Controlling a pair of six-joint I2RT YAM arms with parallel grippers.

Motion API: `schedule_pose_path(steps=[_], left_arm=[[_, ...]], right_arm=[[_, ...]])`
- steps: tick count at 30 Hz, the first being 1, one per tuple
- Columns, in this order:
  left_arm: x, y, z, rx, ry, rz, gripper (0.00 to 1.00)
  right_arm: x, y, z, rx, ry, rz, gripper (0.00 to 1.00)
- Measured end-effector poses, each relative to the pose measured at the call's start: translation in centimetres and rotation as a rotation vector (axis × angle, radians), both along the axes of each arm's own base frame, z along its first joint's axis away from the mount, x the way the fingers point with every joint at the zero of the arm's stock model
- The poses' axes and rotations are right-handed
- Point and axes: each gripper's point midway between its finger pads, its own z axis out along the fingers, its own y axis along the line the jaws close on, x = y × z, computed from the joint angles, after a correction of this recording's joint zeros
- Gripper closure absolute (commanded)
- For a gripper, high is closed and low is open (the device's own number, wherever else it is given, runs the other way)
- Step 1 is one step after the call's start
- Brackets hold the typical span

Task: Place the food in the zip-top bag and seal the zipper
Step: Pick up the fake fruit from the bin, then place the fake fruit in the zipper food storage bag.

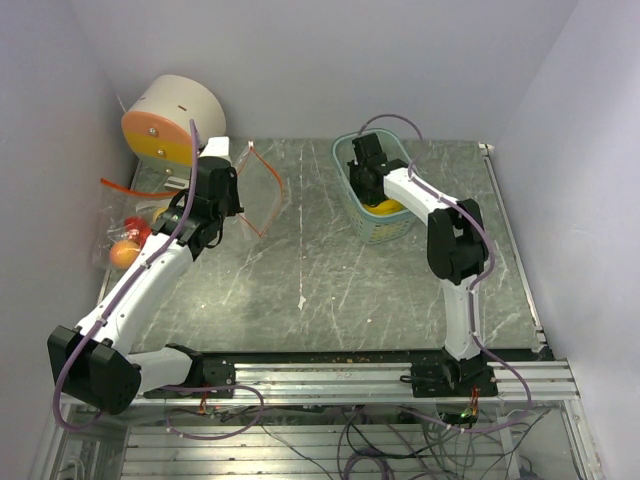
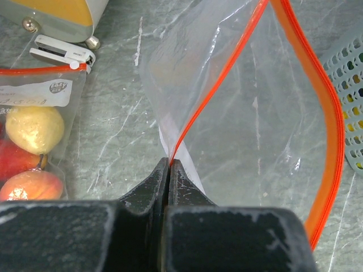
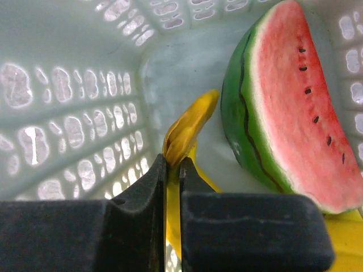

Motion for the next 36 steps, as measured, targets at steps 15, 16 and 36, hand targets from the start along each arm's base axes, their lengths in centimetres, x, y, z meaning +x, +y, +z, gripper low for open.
schedule_pose_path(steps=[15, 16, 36], left_arm=[[0.0, -0.1, 0.0, 0.003, 0.0, -0.006, 0.93], [0.0, -0.1, 0.0, 0.002, 0.0, -0.007, 0.93], [0.0, -1.3, 0.1, -0.04, 0.002, -0.063, 0.93]], right_arm=[[-2.8, 0.2, 19.8, 0.215, -0.366, 0.07, 1.0], [-3.1, 0.4, 21.6, 0.248, -0.404, 0.084, 1.0], [-14.1, 12.7, 40.0, 1.482, -0.533, 0.789, 1.0]])
